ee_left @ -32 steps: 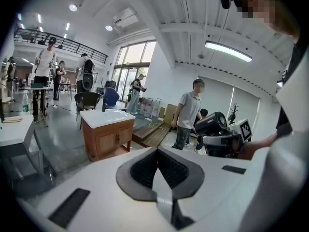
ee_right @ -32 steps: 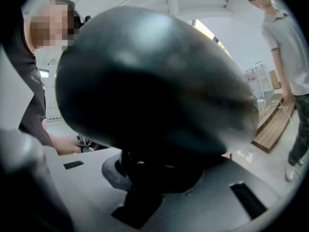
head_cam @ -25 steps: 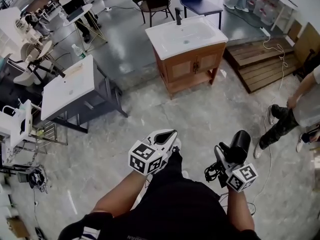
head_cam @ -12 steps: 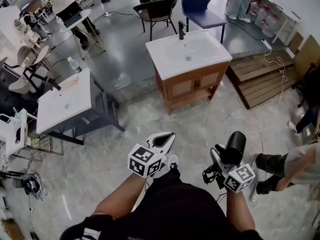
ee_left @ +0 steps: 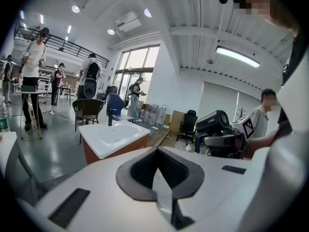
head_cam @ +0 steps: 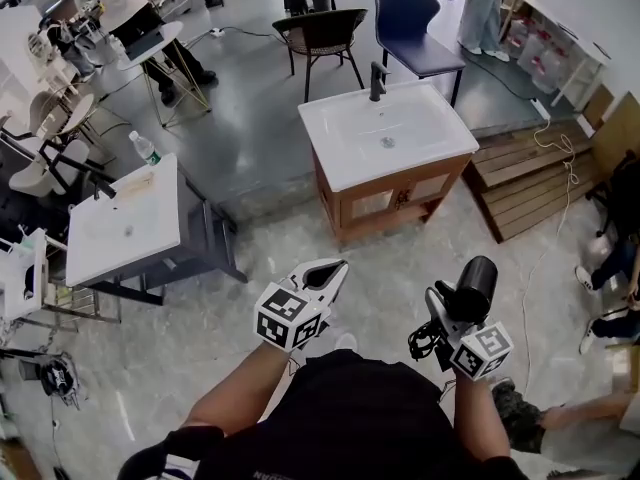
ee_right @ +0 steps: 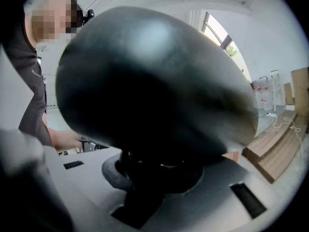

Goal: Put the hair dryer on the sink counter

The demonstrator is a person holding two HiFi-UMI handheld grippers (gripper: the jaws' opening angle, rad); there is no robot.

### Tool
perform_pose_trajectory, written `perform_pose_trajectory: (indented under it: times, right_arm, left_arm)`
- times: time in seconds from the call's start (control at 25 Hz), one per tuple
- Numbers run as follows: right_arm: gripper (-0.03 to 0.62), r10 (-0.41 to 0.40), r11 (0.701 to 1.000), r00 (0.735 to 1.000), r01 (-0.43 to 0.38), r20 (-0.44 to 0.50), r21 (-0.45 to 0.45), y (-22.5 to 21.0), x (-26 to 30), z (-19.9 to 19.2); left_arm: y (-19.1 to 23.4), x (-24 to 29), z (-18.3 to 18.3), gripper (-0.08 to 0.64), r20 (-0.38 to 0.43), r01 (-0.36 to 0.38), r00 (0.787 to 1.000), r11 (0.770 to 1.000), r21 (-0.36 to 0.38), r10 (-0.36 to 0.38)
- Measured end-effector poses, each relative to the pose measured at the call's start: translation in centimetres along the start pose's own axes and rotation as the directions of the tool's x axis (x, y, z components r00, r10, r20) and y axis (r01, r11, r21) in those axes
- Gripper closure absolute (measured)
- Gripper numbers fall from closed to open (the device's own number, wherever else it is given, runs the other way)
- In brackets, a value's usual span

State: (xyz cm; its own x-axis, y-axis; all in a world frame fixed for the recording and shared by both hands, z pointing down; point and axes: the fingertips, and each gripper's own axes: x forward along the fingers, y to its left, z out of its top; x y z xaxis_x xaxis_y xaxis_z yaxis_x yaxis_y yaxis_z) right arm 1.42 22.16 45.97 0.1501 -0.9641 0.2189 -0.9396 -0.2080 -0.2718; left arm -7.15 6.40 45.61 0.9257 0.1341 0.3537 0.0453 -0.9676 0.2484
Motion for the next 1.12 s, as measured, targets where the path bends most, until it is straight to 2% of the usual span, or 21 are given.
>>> perform_pose_trajectory:
  times: [0.32, 0.72, 1.12]
  right_arm:
    - [0.503, -0.002, 1.000, 1.000, 0.002, -0.009, -0.001, -1.4, 3.9, 1.2]
    - [0.504, 0.043, 0.999, 0.998, -0.043, -0.036, -0.008, -4.7, 7.7, 2.0]
    - [0.504, 0.121, 0.993, 0.992, -0.121, -0.034, -0.009, -11.7, 12.9, 5.2]
  left_arm:
    - [3.3, 1.8, 0.7, 0.560, -0.019, 0.002, 1.000, 1.000, -0.007, -0.003]
    - [6.6, 4.1, 1.0, 0.560, -0.031, -0.053, 0.998, 0.998, -0.041, 0.052]
    - [10.1, 10.0, 5.5, 0.560, -0.016, -0.123, 0.992, 0.991, -0.047, 0.123]
